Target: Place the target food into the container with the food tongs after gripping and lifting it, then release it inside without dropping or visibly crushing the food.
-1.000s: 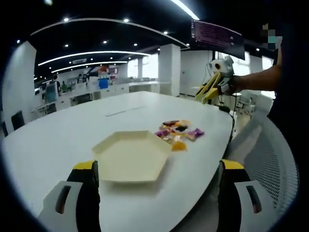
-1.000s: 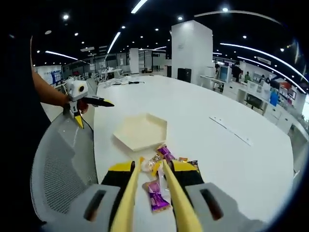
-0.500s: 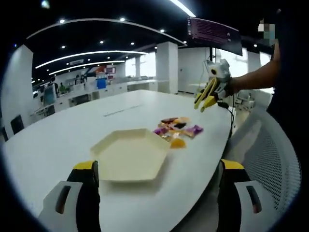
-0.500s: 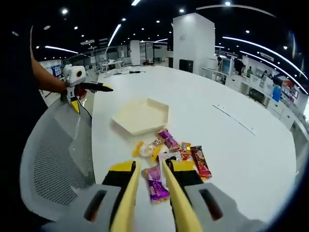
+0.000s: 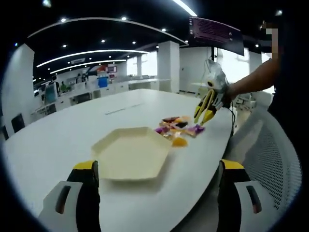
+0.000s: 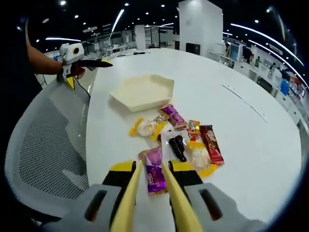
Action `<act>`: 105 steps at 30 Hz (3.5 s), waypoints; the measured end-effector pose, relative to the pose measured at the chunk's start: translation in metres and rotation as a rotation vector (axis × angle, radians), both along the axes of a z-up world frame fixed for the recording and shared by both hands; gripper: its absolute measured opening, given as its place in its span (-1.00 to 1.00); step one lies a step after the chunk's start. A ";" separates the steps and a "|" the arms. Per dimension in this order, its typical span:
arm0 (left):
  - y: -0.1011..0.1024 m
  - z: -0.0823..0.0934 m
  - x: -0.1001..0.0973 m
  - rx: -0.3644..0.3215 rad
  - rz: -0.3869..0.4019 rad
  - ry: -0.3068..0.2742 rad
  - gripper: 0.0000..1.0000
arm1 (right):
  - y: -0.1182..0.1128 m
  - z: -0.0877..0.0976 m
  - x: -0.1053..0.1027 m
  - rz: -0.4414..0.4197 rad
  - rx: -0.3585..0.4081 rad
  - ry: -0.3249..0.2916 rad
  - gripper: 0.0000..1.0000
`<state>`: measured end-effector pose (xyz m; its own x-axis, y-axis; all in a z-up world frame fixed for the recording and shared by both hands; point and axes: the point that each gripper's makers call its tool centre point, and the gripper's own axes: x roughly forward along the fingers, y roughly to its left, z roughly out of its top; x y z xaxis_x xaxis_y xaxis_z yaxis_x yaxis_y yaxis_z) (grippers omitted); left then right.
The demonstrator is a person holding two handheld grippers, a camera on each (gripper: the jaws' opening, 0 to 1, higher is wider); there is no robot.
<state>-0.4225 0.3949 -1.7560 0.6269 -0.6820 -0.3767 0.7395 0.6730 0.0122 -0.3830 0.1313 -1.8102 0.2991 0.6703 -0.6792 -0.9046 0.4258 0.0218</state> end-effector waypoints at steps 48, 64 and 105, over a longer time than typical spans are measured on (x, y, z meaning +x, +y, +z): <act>0.003 -0.004 0.000 0.021 0.007 0.010 0.94 | 0.007 -0.015 0.000 0.022 -0.154 0.002 -0.58; 0.002 -0.002 0.000 -0.005 0.000 0.009 0.99 | 0.003 0.018 0.015 -0.033 -0.156 0.028 -0.58; 0.010 -0.005 0.006 0.030 0.031 -0.009 0.99 | 0.136 0.105 0.077 0.071 -0.152 -0.032 -0.58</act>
<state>-0.4168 0.4051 -1.7614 0.6512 -0.6507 -0.3905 0.7179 0.6950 0.0392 -0.3063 0.2671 -1.7049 0.2780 0.5805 -0.7653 -0.9317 0.3568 -0.0678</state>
